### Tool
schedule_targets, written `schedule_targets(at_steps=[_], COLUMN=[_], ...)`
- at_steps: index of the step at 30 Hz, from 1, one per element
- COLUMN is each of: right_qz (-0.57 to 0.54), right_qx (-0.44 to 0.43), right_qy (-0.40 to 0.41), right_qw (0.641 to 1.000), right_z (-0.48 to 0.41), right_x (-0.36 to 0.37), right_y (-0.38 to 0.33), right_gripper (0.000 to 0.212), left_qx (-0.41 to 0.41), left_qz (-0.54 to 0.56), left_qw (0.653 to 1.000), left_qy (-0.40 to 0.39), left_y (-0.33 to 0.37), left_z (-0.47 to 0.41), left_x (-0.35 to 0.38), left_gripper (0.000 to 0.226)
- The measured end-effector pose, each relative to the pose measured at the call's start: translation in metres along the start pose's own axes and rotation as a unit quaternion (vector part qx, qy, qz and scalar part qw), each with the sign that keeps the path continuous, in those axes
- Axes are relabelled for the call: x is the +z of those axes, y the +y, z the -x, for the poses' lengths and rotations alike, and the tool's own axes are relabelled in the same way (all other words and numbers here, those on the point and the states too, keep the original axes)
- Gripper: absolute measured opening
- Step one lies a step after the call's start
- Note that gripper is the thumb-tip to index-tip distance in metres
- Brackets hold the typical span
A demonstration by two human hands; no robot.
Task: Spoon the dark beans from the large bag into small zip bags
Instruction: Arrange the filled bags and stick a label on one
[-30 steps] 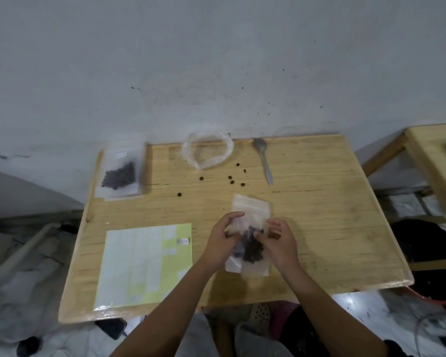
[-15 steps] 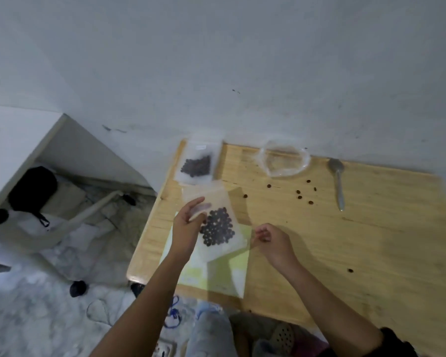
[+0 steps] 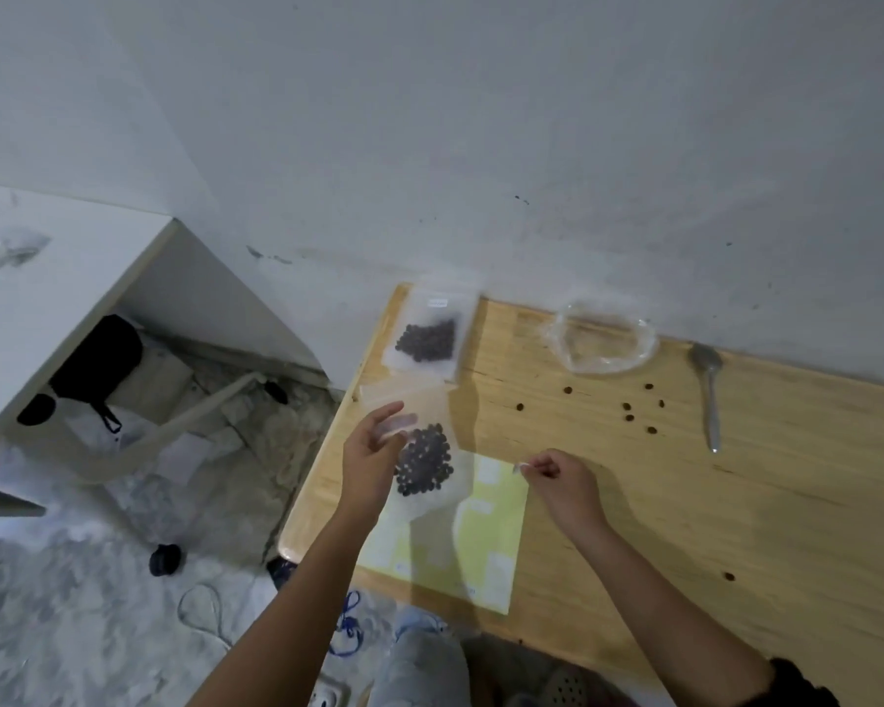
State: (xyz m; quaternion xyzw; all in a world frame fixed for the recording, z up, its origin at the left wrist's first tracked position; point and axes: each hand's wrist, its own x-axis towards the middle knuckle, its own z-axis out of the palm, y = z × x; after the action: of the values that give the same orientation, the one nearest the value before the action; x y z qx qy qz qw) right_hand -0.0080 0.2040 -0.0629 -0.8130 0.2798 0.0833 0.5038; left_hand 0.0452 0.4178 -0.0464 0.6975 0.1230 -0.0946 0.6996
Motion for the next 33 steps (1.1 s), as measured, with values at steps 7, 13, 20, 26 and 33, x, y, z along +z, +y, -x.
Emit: schedule_targets(at_steps=[7, 13, 20, 26, 33], right_qz=[-0.079, -0.037, -0.016, -0.004, 0.024], right_qx=[-0.077, -0.135, -0.153, -0.154, -0.147], right_qy=[-0.002, 0.017, 0.058, 0.062, 0.089], right_qw=[0.994, 0.990, 0.986, 0.986, 0.985], right_z=[-0.010, -0.017, -0.026, -0.037, -0.047], right_x=[-0.049, -0.077, -0.097, -0.098, -0.090], right_y=[-0.071, -0.100, -0.118, -0.133, -0.145], right_gripper=[0.012, 0.013, 0.012, 0.010, 0.011], left_qx=[0.031, 0.059, 0.083, 0.083, 0.068], left_qz=[-0.017, -0.014, -0.034, -0.035, -0.028], left_qw=[0.988, 0.962, 0.947, 0.944, 0.942], left_qy=[-0.148, -0.267, -0.307, -0.317, -0.327], left_y=[0.030, 0.068, 0.094, 0.106, 0.115], left_z=[0.000, 0.001, -0.012, -0.025, -0.041], left_x=[0.052, 0.096, 0.115, 0.119, 0.114], left_gripper=[0.056, 0.063, 0.059, 0.061, 0.062])
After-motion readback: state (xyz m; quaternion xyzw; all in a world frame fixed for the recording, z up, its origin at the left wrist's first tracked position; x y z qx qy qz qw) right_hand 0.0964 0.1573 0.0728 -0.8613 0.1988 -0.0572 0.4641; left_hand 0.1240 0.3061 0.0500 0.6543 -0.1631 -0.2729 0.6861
